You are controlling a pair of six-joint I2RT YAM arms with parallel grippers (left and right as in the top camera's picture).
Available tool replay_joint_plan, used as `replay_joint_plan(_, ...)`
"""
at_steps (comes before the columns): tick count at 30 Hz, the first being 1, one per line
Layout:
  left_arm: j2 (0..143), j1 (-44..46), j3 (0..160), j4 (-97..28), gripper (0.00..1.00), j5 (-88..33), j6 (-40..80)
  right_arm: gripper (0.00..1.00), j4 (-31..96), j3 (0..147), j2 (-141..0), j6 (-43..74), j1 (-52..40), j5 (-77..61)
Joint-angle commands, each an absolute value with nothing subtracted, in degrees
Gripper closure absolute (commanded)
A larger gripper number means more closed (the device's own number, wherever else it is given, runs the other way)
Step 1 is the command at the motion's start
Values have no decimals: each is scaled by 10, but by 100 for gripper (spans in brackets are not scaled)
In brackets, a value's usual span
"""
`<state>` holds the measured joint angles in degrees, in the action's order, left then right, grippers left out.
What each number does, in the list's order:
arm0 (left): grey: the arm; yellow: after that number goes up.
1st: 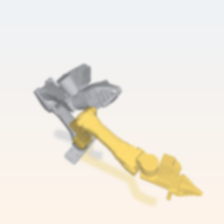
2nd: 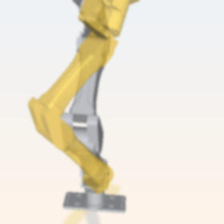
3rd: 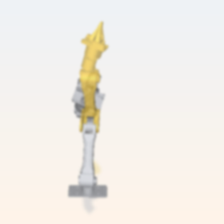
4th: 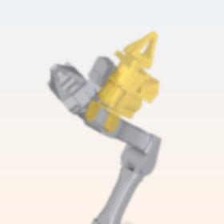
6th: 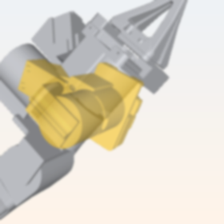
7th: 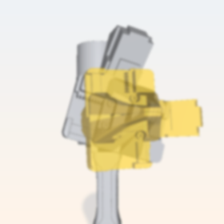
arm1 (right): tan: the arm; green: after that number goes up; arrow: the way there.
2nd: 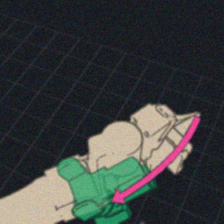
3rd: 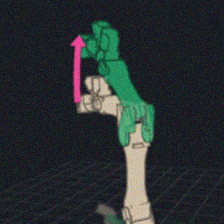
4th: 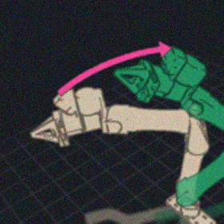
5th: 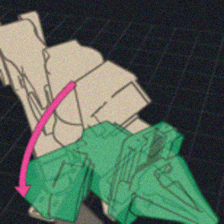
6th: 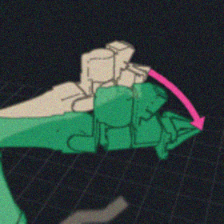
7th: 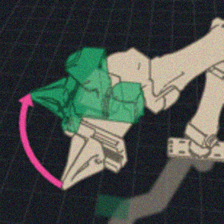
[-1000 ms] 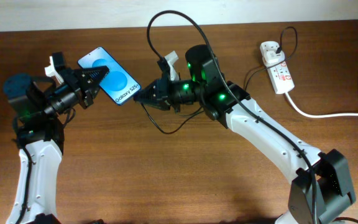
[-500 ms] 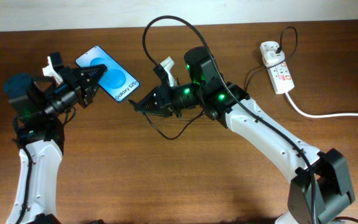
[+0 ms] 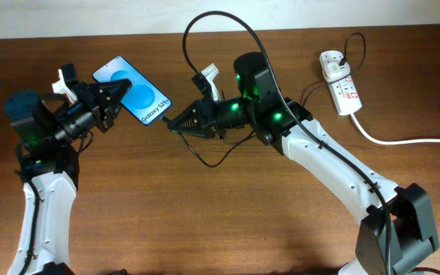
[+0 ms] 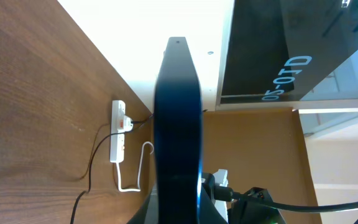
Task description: Plug charger to phone and switch on socket
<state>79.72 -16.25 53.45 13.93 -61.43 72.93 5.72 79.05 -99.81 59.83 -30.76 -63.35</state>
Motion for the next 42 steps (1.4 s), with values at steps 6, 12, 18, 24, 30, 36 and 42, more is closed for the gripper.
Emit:
replay_joint_plan(6,793,-163,543,143,100,-616,717,96,51,793,-971,605,-307,-665)
replay_joint_plan(12,793,-163,543,143,100,-615,717,96,51,793,-971,602,-307,-683)
replay_joint_plan(18,793,-163,543,143,100,-617,718,96,76,793,-971,603,-306,-632)
replay_joint_plan(24,793,-163,543,143,100,-617,718,96,81,793,-971,603,-306,-621)
replay_joint_plan(30,793,-163,543,143,100,-617,718,96,51,793,-971,603,-306,-623)
replay_joint_plan(36,793,-163,543,143,100,-617,718,96,51,793,-971,603,-309,-621)
replay_joint_plan(42,793,-163,543,143,100,-619,718,96,53,793,-971,603,-308,-608)
